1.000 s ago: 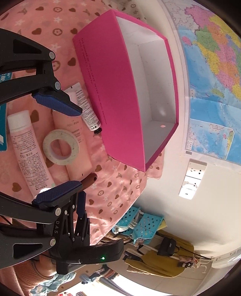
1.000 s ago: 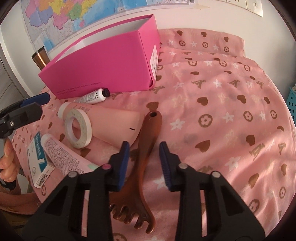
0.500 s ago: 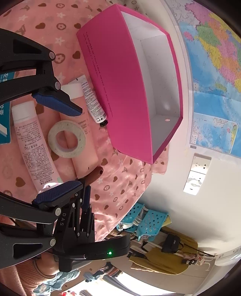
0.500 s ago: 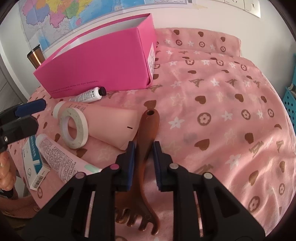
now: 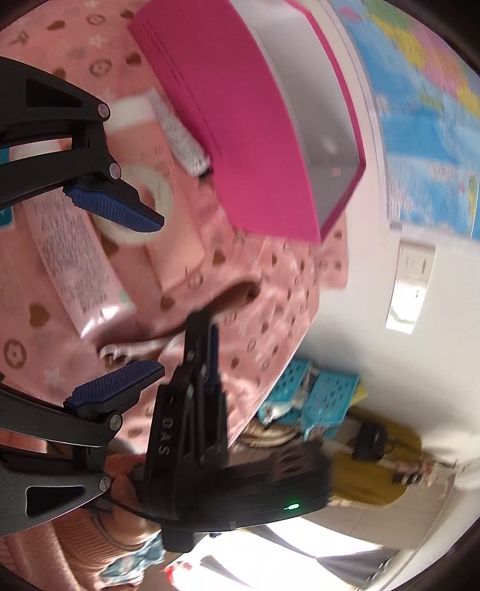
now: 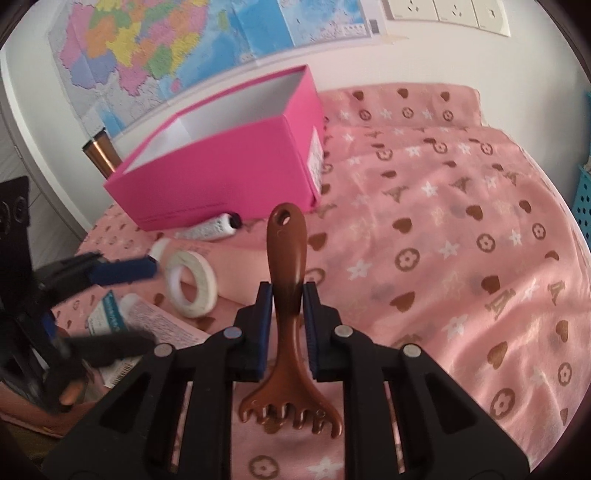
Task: Organize rigid objects
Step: 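Lift the back-scratcher with the right gripper and carry it toward the pink box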
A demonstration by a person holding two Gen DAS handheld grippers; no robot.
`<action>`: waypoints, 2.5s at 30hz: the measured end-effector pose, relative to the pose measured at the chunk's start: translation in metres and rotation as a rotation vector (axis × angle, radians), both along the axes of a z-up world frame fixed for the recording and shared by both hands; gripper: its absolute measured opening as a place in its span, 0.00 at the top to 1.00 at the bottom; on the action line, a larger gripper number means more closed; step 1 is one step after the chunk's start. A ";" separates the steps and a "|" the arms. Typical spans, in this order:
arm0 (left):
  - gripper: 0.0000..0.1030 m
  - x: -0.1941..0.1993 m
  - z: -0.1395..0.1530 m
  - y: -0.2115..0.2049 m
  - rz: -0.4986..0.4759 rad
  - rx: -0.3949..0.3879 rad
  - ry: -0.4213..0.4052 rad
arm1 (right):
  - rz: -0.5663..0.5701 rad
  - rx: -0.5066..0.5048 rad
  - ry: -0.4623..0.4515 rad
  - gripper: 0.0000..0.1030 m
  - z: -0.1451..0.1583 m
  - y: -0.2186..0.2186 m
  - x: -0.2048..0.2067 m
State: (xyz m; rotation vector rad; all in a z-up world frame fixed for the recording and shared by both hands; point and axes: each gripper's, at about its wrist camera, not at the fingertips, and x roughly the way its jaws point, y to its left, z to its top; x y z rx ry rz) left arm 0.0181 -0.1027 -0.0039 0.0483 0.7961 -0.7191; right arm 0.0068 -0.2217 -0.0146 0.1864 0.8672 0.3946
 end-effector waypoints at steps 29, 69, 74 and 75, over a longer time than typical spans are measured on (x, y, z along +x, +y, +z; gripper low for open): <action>0.60 0.015 -0.022 0.001 -0.014 0.065 0.074 | 0.121 -0.028 0.102 0.69 -0.025 0.022 0.024; 0.70 0.083 0.055 0.000 -0.010 -0.045 -0.034 | 0.215 0.169 -0.162 0.94 0.074 0.038 0.068; 0.70 0.084 0.024 0.006 0.008 -0.028 0.041 | 0.128 0.189 -0.121 0.87 0.054 0.010 0.070; 0.70 0.083 0.020 0.005 0.006 -0.020 0.046 | 0.110 0.150 -0.102 0.80 0.047 0.004 0.068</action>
